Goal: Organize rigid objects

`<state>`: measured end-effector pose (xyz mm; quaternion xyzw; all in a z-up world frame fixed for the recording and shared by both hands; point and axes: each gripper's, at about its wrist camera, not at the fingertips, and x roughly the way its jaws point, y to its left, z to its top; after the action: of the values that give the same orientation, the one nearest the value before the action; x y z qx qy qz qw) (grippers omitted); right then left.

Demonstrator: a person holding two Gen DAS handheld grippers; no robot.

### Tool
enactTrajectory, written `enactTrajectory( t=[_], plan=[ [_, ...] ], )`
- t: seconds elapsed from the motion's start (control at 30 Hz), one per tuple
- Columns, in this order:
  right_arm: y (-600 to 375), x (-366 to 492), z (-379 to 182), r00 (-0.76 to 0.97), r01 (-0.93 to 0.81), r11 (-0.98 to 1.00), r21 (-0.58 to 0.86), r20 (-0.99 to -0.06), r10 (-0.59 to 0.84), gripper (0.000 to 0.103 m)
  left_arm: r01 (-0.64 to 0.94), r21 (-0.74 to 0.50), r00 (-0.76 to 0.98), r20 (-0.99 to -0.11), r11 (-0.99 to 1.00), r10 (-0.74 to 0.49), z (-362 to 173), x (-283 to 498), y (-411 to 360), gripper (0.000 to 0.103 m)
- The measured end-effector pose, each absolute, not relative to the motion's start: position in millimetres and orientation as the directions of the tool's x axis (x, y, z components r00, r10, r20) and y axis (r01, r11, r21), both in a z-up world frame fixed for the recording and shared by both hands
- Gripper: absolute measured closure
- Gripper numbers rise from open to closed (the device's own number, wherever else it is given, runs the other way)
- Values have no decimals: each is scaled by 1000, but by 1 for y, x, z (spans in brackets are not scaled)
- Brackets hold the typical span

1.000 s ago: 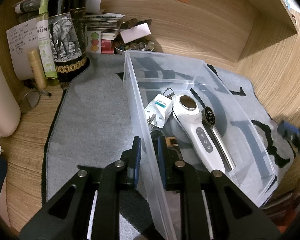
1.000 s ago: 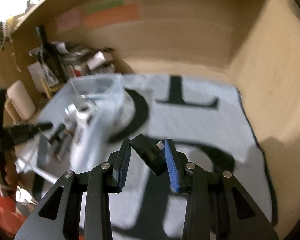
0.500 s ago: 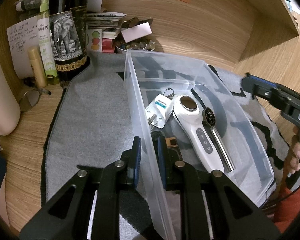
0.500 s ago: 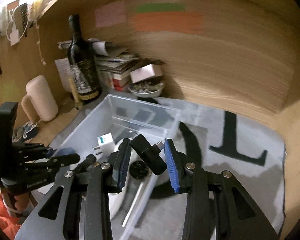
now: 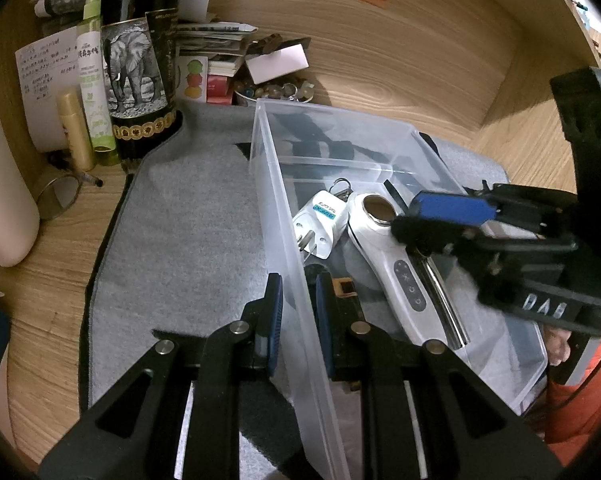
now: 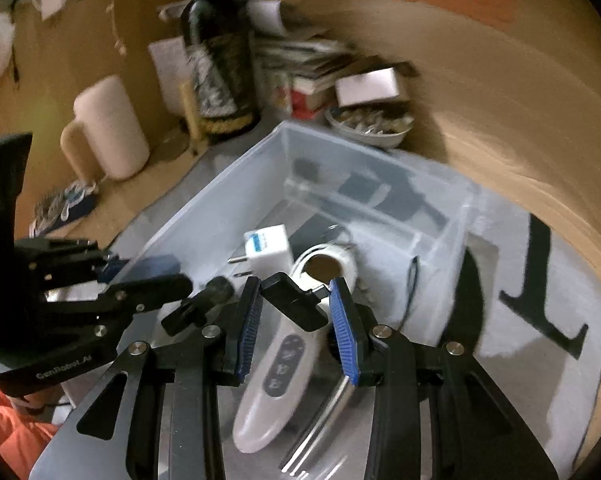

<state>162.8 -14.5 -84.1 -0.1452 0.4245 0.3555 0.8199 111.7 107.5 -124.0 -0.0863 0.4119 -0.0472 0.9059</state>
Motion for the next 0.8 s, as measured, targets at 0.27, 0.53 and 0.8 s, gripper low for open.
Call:
enactTrajectory(
  t=[0.27,0.53,0.8],
  plan=[
    [-25,161,-76,404,-688,721,88,-778,481,61,4,-191,649,-746,982,-147,-122,116,108,86],
    [-59,144,-43,532,-650,757,66,-672,515,35,-25,-144,690,-719,989,-87,-99,110,109,78],
    [-99,120,-8,666,-572,818,56,-550,503,8,-29,-108,820,-571,994,-38,-49,80,91,19]
  ],
)
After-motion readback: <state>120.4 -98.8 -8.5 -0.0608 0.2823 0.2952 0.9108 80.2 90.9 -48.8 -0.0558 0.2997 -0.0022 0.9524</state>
